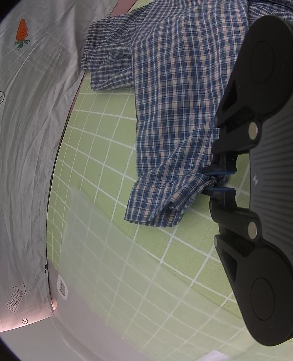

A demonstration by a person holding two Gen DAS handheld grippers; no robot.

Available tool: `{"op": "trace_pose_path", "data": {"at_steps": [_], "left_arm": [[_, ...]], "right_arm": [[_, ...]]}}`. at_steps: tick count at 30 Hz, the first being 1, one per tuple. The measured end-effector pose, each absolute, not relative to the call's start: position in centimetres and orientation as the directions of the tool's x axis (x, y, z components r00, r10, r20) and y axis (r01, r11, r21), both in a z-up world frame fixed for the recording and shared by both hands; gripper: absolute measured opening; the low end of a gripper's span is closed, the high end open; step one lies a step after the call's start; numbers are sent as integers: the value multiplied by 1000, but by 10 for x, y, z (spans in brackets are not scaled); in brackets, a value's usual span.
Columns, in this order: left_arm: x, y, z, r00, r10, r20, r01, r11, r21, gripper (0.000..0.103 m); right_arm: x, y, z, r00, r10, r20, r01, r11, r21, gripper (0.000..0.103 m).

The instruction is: Fold clothes

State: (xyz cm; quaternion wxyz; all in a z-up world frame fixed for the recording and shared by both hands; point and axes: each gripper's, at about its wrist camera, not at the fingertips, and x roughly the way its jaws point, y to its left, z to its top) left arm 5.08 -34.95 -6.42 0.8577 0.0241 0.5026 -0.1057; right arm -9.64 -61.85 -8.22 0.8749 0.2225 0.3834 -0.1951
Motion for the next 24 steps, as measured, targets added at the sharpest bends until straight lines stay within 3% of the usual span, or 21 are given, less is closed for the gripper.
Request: {"op": "trace_pose_path", "data": {"at_steps": [12, 17, 24], "left_arm": [[53, -325, 8, 622, -260, -739, 163, 966, -202, 8], [55, -310, 32, 691, -244, -680, 121, 967, -224, 8], [66, -294, -20, 605, -155, -781, 15, 983, -183, 8]], "right_arm": [[-113, -618, -28, 768, -196, -610, 491, 792, 363, 4], [-106, -607, -19, 803, -148, -577, 434, 808, 398, 3], [-93, -606, -52, 739, -102, -665, 465, 792, 396, 6]]}}
